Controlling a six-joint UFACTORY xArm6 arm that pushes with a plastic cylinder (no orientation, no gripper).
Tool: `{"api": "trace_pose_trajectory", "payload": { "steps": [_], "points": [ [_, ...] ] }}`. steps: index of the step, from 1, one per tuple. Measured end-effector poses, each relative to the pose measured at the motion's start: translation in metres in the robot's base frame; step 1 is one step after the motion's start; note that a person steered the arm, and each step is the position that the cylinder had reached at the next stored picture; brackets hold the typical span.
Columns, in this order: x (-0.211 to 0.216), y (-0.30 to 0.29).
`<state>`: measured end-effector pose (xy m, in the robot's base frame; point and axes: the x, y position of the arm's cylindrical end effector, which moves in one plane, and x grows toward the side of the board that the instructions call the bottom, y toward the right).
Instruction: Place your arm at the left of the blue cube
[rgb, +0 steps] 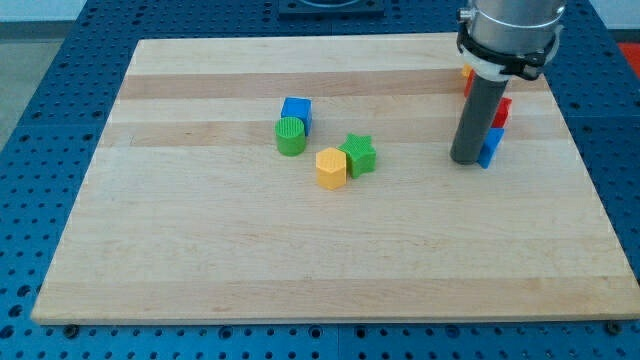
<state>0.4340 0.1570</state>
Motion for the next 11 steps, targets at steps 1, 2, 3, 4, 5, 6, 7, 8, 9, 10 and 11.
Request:
{"api": "trace_pose_trajectory", "payload": {
  "steps": [1, 2, 3, 4, 5, 6, 7, 8, 9, 10, 11],
  "points": [
    [0.000, 0.007],
    [0.000, 0.005],
    [-0.010, -0.050],
    [-0.046, -0.099],
    [-0.134, -0.138],
    [-0.205, -0.191],
    [-0.204, -0.265],
    [-0.187, -0.329],
    [-0.109, -0.356],
    [-0.109, -0.334],
    [-0.101, -0.274]
  ]
}}
